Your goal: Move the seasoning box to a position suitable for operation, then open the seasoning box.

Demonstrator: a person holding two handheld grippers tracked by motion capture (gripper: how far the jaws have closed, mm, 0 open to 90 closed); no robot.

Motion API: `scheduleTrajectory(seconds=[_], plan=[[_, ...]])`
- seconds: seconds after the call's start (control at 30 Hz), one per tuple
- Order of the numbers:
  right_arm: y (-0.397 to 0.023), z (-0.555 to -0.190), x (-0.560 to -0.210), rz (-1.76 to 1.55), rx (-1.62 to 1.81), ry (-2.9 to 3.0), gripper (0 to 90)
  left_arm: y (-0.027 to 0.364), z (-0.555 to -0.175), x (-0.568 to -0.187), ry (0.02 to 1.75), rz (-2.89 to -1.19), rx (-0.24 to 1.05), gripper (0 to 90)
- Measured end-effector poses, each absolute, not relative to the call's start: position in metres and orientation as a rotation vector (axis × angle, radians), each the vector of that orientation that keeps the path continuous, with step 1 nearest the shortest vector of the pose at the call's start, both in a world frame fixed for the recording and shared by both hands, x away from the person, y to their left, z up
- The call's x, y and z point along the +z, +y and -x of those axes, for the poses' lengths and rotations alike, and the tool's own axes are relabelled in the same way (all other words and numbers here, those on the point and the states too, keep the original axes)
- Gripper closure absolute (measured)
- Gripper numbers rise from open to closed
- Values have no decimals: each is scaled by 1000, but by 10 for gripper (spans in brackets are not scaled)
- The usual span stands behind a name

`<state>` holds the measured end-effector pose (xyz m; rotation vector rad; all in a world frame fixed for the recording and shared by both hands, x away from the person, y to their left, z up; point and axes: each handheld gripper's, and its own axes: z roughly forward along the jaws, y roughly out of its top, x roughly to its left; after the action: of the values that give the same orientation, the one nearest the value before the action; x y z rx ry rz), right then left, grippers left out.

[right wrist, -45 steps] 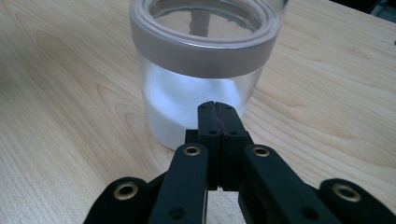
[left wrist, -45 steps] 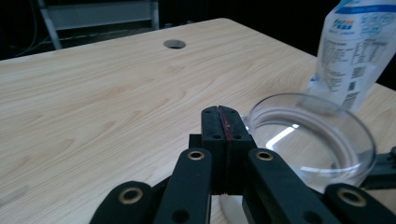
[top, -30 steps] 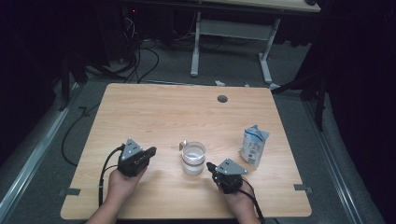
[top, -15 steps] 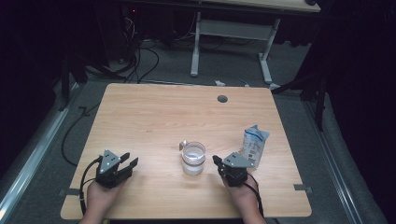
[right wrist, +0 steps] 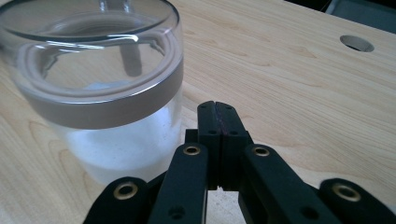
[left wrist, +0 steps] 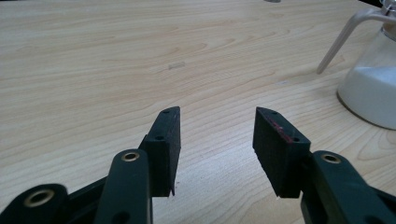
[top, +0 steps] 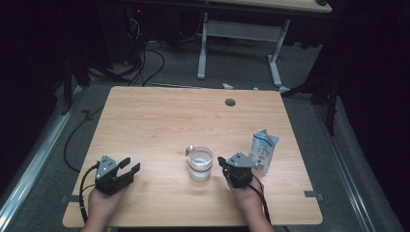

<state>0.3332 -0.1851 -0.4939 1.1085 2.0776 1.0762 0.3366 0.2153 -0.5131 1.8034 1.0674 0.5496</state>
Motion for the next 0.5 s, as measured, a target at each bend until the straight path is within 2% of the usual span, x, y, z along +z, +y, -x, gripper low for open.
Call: scheduleTrajectory(seconds=[0.5], plan=[[-184, -333, -488, -1085, 1073, 2048, 900, 207, -337, -510, 1043, -1817, 579, 516]])
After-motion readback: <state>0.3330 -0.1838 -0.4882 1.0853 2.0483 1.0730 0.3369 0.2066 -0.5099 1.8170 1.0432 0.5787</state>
